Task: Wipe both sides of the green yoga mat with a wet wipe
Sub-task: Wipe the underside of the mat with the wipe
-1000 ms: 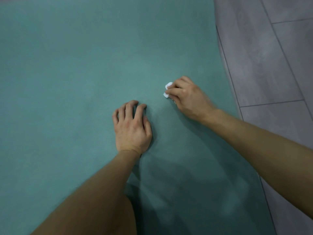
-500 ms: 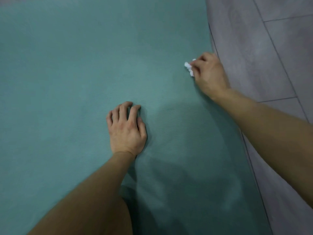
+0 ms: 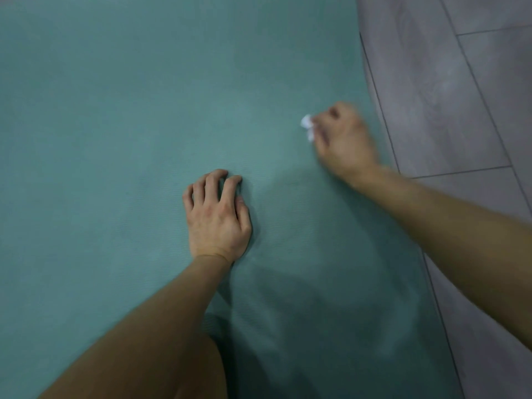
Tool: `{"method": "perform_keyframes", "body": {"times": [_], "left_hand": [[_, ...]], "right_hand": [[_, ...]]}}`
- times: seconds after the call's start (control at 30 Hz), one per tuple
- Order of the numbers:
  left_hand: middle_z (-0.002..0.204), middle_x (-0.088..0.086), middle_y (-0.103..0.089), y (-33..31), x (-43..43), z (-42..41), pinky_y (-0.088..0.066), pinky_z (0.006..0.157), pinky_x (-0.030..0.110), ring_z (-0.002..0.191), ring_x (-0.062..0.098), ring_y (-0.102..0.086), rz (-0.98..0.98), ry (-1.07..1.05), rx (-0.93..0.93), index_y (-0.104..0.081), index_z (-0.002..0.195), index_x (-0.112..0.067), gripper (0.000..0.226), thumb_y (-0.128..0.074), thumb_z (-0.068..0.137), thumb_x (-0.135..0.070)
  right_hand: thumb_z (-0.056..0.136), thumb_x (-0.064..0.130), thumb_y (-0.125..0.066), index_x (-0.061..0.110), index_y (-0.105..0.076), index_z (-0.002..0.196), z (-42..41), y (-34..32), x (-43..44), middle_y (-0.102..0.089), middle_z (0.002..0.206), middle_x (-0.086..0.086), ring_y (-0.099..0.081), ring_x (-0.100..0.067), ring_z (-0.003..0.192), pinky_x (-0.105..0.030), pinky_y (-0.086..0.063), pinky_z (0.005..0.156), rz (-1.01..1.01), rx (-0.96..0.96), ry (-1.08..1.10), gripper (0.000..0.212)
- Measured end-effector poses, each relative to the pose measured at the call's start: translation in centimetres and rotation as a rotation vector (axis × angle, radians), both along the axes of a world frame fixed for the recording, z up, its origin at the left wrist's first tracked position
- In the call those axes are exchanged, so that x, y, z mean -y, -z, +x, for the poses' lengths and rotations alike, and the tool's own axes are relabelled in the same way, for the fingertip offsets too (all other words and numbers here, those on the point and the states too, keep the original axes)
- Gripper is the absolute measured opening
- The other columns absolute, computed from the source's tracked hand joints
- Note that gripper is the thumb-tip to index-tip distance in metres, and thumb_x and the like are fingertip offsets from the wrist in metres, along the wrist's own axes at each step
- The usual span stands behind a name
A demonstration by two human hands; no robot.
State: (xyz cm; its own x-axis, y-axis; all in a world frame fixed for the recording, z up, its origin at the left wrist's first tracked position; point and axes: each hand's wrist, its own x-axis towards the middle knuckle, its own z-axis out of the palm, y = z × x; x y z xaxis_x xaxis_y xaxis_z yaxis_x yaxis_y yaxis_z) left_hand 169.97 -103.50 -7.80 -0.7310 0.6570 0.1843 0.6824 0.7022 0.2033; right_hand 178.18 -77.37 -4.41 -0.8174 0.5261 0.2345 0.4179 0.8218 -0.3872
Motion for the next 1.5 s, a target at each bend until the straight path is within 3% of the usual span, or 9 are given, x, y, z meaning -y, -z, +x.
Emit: {"method": "perform_keyframes", "body": {"times": [0.1,0.17,0.37,0.6,0.8,1.0,1.23,1.43,1.5], "left_hand": [[0.137,0.003,-0.055,0.1,0.1,0.0,-0.034,0.112,0.051,0.126,0.031,-0.049,-0.006,-0.002,-0.005,-0.062,0.130,-0.022,0.036,-0.055,0.097,-0.031],[0.137,0.003,-0.055,0.1,0.1,0.0,-0.035,0.112,0.051,0.126,0.031,-0.049,0.000,-0.002,-0.012,-0.062,0.130,-0.022,0.035,-0.055,0.097,-0.031],[0.135,0.002,-0.056,-0.1,-0.2,0.0,-0.034,0.114,0.050,0.126,0.030,-0.049,0.027,-0.001,-0.004,-0.062,0.128,-0.023,0.034,-0.052,0.097,-0.031],[0.134,0.001,-0.060,-0.2,0.3,-0.2,-0.037,0.112,0.047,0.124,0.028,-0.053,0.088,0.017,0.038,-0.064,0.125,-0.020,0.031,-0.053,0.097,-0.027],[0.143,0.004,-0.057,-0.9,4.1,-1.9,-0.033,0.119,0.048,0.137,0.028,-0.048,0.065,0.105,0.033,-0.062,0.131,-0.015,0.034,-0.057,0.101,-0.030],[0.147,0.004,-0.053,-0.2,5.2,-2.8,-0.030,0.120,0.051,0.137,0.030,-0.046,-0.017,-0.066,0.017,-0.059,0.137,-0.020,0.044,-0.053,0.099,-0.042],[0.147,0.004,-0.053,-0.5,5.1,-2.7,-0.030,0.119,0.052,0.136,0.031,-0.046,-0.008,-0.081,0.017,-0.060,0.136,-0.020,0.044,-0.056,0.097,-0.039],[0.148,0.004,-0.052,-0.5,5.1,-2.6,-0.030,0.119,0.052,0.135,0.031,-0.046,-0.021,-0.071,0.011,-0.059,0.137,-0.020,0.043,-0.054,0.097,-0.037],[0.147,0.004,-0.051,-0.6,5.1,-2.6,-0.030,0.119,0.052,0.135,0.031,-0.046,-0.016,-0.072,0.014,-0.059,0.137,-0.020,0.043,-0.054,0.097,-0.035]], "right_hand": [[0.103,0.021,-0.060,0.010,-0.074,0.108,0.8,0.1,8.3,-0.058,0.093,-0.014,-0.054,-0.031,0.085,-0.040,-0.047,0.076,-0.040,-0.032,-0.551,0.019],[0.107,0.024,-0.059,0.006,-0.072,0.097,1.1,-0.3,9.1,-0.059,0.090,-0.014,-0.053,-0.030,0.081,-0.041,-0.043,0.073,0.035,-0.020,-0.688,0.024],[0.102,0.020,-0.057,0.002,-0.071,0.100,0.5,-0.4,1.7,-0.056,0.101,-0.017,-0.056,-0.035,0.094,-0.049,-0.054,0.079,0.070,-0.032,-0.075,0.024],[0.108,0.019,-0.056,0.008,-0.075,0.118,0.4,0.5,9.6,-0.063,0.098,-0.014,-0.059,-0.033,0.090,-0.041,-0.051,0.083,0.034,-0.042,-0.644,0.024],[0.106,0.029,-0.057,0.013,-0.076,0.114,-1.1,0.3,3.5,-0.056,0.096,-0.015,-0.058,-0.036,0.093,-0.047,-0.054,0.079,-0.010,-0.015,0.001,0.026],[0.108,0.023,-0.057,0.011,-0.077,0.108,-2.6,0.8,12.6,-0.061,0.089,-0.013,-0.056,-0.030,0.081,-0.043,-0.047,0.072,0.089,-0.058,-0.760,0.023],[0.104,0.040,-0.049,0.014,-0.073,0.111,-3.9,0.6,0.9,-0.053,0.101,-0.012,-0.053,-0.030,0.096,-0.048,-0.051,0.082,-0.023,-0.021,0.236,0.036],[0.103,0.013,-0.059,0.013,-0.077,0.118,-2.1,0.5,12.8,-0.061,0.092,-0.012,-0.056,-0.030,0.082,-0.040,-0.046,0.072,0.047,-0.068,-0.737,0.023],[0.110,0.028,-0.054,0.015,-0.079,0.115,-2.8,0.6,7.9,-0.060,0.088,-0.013,-0.056,-0.031,0.079,-0.040,-0.046,0.068,0.092,-0.072,-0.597,0.029]]}}
